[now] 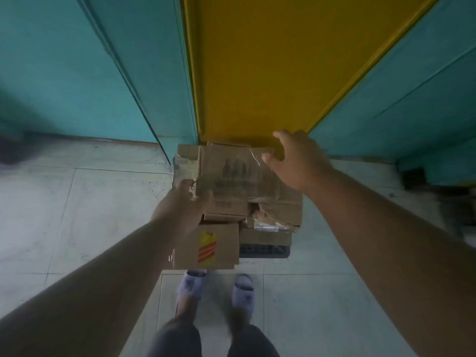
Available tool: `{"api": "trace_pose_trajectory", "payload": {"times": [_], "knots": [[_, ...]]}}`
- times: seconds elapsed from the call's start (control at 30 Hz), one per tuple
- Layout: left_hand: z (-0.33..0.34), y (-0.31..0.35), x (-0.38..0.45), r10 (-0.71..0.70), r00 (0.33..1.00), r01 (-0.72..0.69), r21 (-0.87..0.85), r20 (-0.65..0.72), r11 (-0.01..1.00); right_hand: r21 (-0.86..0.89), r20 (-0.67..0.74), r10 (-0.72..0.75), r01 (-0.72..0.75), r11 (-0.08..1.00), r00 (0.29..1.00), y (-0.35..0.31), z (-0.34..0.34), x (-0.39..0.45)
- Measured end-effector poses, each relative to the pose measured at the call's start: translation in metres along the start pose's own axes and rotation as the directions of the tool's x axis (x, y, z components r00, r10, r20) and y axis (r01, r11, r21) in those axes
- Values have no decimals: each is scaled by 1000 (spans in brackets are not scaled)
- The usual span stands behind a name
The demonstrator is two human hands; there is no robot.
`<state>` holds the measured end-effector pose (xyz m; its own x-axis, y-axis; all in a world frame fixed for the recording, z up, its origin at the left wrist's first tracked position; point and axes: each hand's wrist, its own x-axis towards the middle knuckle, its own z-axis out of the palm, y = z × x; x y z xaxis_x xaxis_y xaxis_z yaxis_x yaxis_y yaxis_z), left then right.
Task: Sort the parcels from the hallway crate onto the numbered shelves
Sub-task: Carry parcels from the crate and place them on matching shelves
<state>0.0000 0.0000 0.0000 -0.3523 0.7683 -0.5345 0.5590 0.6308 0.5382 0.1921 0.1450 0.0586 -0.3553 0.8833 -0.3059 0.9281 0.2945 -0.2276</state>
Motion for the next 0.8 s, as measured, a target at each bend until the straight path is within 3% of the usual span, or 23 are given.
{"api": "trace_pose_trajectory", "payload": {"times": [0.13,0.23,0.53,0.67,0.8], "knots": [[14,-2,15,-74,993,89,-169,93,982,45,189,117,-128,991,975,4,18,28],[17,-1,21,-126,988,151,-345,93,927,143,290,104,-150,978,951,4,26,37],[-28,10,-41,-200,970,243,-667,141,704,337,-2,59,-55,940,998,-27,-26,-52],[-75,28,-98,-199,955,290,-825,219,485,417,-106,131,-75,906,986,-49,-55,-118],[-106,22,-139,-63,963,257,-831,260,494,478,-144,161,-74,875,976,-66,-78,-169]]}}
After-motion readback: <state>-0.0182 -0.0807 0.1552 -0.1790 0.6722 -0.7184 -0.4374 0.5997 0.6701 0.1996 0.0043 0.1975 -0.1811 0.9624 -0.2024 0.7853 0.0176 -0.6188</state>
